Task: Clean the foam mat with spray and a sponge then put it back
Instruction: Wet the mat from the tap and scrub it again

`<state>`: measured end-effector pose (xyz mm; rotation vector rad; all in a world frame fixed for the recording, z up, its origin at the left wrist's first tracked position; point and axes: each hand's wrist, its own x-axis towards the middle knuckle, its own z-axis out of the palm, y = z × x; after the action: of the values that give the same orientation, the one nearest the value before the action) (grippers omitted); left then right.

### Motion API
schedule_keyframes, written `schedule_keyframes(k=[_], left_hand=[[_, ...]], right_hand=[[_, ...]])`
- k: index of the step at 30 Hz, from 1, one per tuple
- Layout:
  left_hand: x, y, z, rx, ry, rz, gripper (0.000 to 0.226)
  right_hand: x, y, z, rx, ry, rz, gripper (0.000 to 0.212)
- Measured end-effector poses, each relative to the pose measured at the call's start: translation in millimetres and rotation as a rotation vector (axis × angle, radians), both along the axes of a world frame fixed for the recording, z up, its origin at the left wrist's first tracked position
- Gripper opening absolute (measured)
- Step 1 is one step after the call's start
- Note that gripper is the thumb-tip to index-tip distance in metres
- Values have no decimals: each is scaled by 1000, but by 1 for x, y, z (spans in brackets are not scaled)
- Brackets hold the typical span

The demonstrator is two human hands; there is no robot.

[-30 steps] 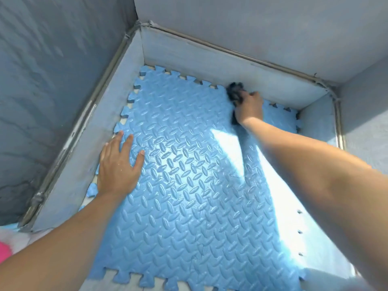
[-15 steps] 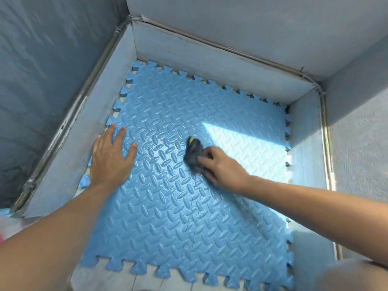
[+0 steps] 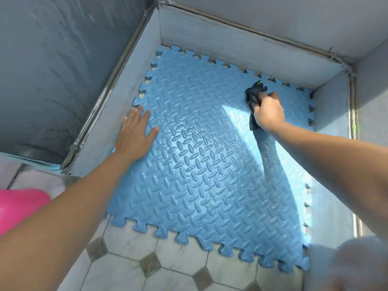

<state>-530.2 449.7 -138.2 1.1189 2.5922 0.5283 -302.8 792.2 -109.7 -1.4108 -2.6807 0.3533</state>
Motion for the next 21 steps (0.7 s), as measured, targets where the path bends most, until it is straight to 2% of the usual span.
schedule_keyframes(k=[1,3,7,11,13,15,16,18,21], left_hand=[[6,-12,5,14,-7,-17,63],[27,-48,13,46,50,-28,60],[73,-126,19,27,166,151,50],[89,-167,13,-8,149,274,46],[89,-175,11,-7,136,290,41],[88,-180,11,38,71,308,40],[87,-183,11,74,11,315,42],[83,-187,11,119,-92,318,45],[73,-191,10,153,-170,322,47]], right_hand=[[-6,-8,-1,-1,13,-58,34],[-24,-40,-2,-25,35,-13,29],[-54,-134,-2,-29,134,439,26],[-50,-234,6,-123,117,989,30],[-44,-255,4,-147,42,1295,26],[-51,-245,4,-115,8,1432,35],[-61,-233,3,-101,8,1400,36],[-87,-201,2,-60,57,1171,34],[-123,-153,1,-40,132,560,31]])
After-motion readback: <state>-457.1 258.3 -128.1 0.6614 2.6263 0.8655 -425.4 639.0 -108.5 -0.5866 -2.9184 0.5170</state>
